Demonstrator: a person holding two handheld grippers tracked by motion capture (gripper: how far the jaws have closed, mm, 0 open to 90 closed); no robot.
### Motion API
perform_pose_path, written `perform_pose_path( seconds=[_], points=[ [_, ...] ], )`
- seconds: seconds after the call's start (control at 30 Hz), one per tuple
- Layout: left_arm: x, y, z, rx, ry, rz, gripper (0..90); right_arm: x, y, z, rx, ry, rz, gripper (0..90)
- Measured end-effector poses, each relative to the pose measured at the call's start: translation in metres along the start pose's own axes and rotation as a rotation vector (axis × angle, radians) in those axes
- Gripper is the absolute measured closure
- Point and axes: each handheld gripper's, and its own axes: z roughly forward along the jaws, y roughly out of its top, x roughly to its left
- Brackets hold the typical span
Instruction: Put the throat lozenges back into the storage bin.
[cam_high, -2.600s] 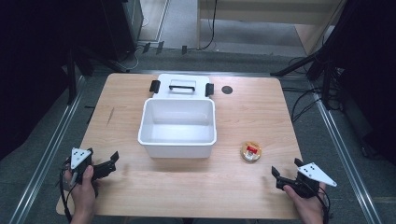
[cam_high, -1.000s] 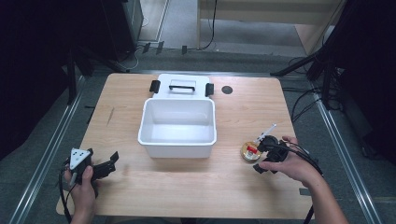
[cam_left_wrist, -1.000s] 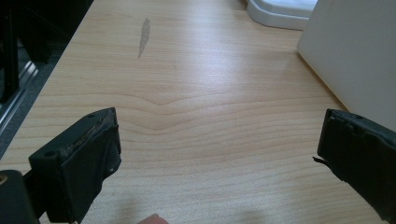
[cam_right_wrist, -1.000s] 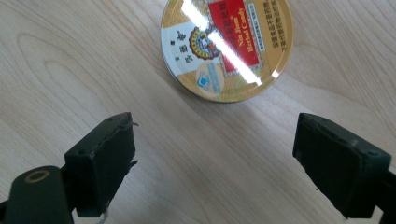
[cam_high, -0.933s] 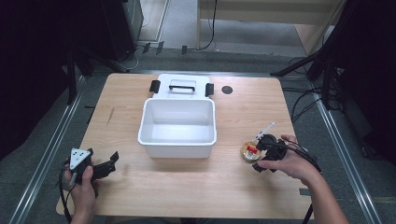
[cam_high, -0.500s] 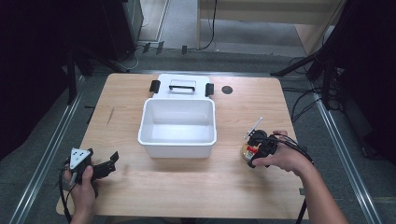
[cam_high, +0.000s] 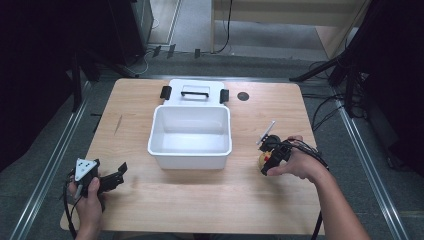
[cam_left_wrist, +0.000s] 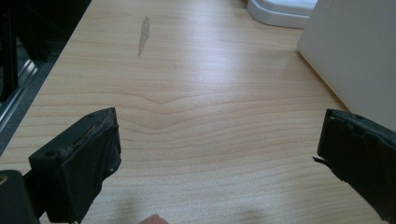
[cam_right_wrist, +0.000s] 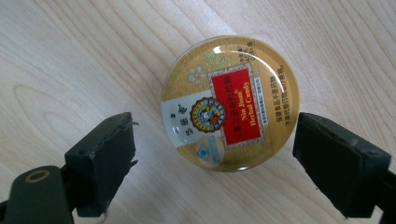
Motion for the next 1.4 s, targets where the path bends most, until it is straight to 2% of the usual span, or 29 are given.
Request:
perform_pose_path(
  seconds=[0.23, 0.3, 0.43, 0.57, 0.83, 0.93, 1.17, 1.33, 1.37, 1.4],
  points=[
    [0.0, 0.0, 0.0, 0.0, -0.001, 0.0, 0.0, -0.002, 0.004, 0.004, 0.009, -0.003, 0.015, 15.9],
    [0.0, 0.0, 0.0, 0.001, -0.001, 0.001, 0.0, -0.005, 0.006, 0.004, 0.003, 0.0, 0.043, 17.2],
    [0.0, 0.0, 0.0, 0.001, -0.001, 0.002, 0.0, -0.009, 0.006, 0.006, 0.007, -0.014, 0.06, 17.2],
    [0.0, 0.0, 0.0, 0.001, -0.001, 0.0, 0.0, -0.011, 0.005, 0.008, 0.002, -0.004, 0.075, 21.3],
    [0.0, 0.0, 0.0, 0.001, -0.001, 0.003, 0.0, -0.013, 0.004, 0.01, 0.001, 0.017, 0.088, 21.7],
    [0.0, 0.0, 0.0, 0.001, -0.001, 0.003, 0.0, -0.014, 0.004, 0.01, -0.001, 0.018, 0.075, 22.1],
    [0.0, 0.0, 0.0, 0.001, -0.001, 0.003, 0.0, -0.017, 0.005, 0.004, -0.019, 0.021, 0.078, 22.1],
    [0.0, 0.0, 0.0, 0.001, -0.001, 0.006, 0.0, -0.017, 0.01, -0.007, -0.04, 0.023, 0.011, 22.1],
    [0.0, 0.0, 0.0, 0.001, -0.001, 0.006, 0.0, -0.017, 0.01, -0.007, -0.04, 0.023, 0.011, 22.1],
    [0.0, 0.0, 0.0, 0.002, -0.001, 0.006, 0.0, -0.017, 0.013, -0.014, -0.049, 0.02, -0.014, 22.1]
  ],
)
